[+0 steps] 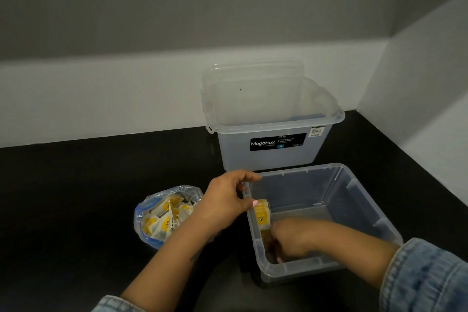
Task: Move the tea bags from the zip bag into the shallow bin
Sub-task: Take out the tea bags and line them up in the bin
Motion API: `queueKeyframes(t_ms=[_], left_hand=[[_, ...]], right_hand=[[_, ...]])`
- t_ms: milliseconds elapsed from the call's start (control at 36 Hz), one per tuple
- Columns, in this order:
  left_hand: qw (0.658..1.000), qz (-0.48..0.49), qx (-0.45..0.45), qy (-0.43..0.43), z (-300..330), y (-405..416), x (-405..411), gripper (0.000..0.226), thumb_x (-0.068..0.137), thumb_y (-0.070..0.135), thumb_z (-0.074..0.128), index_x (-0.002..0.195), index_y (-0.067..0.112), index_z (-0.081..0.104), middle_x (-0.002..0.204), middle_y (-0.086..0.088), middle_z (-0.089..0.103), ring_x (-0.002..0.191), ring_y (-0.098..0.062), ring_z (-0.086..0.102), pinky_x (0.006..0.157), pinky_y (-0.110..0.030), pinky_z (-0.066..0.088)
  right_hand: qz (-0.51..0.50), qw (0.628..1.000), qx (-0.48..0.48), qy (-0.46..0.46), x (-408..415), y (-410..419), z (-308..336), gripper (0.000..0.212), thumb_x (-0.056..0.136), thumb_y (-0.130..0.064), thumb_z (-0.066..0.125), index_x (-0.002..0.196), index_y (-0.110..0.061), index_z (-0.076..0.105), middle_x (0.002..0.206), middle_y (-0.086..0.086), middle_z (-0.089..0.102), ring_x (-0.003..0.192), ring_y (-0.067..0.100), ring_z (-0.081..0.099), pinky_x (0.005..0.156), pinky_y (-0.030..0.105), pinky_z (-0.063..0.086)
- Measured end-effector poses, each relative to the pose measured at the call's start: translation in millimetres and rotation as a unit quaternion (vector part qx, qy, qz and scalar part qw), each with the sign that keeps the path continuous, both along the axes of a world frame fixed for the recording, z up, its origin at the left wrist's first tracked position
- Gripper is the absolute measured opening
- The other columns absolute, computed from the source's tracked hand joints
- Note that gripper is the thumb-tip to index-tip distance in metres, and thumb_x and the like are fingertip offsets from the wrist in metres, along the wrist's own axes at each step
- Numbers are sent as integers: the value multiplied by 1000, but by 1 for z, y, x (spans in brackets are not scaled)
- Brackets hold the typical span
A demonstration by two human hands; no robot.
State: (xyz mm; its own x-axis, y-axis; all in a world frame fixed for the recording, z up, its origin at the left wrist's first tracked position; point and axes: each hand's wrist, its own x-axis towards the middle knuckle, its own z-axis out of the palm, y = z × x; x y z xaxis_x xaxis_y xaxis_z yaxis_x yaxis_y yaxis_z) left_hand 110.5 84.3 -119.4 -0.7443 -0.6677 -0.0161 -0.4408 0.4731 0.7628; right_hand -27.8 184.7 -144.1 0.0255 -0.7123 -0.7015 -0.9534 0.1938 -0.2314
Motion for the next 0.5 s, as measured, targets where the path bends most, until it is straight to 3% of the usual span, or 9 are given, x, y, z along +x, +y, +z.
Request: queueKeyframes(t_ms=[222,361,500], left_hand=[[1000,3,-6,6,-2,1,0,46,79,17,74,117,37,56,104,20,50,94,3,50,67,0,40],[1000,0,-11,9,-2,1,-1,46,78,18,75,116,37,57,115,16,50,108,0,46,86,-12,39],[1000,2,-13,11,-3,1,-1,46,78,19,75,116,37,57,120,14,52,108,1,46,86,-11,39]], right_hand=[[-26,999,-15,13,4,-17,-5,37,92,-19,61,128,-16,54,128,10,57,116,27,54,91,32,41],[-14,1000,7,10,4,-22,-3,39,94,-18,58,132,-15,52,131,9,55,120,26,51,90,29,37],[-9,1000,8,-4,1,-18,1,37,95,-14,56,131,-16,53,130,6,55,120,24,50,87,26,34]])
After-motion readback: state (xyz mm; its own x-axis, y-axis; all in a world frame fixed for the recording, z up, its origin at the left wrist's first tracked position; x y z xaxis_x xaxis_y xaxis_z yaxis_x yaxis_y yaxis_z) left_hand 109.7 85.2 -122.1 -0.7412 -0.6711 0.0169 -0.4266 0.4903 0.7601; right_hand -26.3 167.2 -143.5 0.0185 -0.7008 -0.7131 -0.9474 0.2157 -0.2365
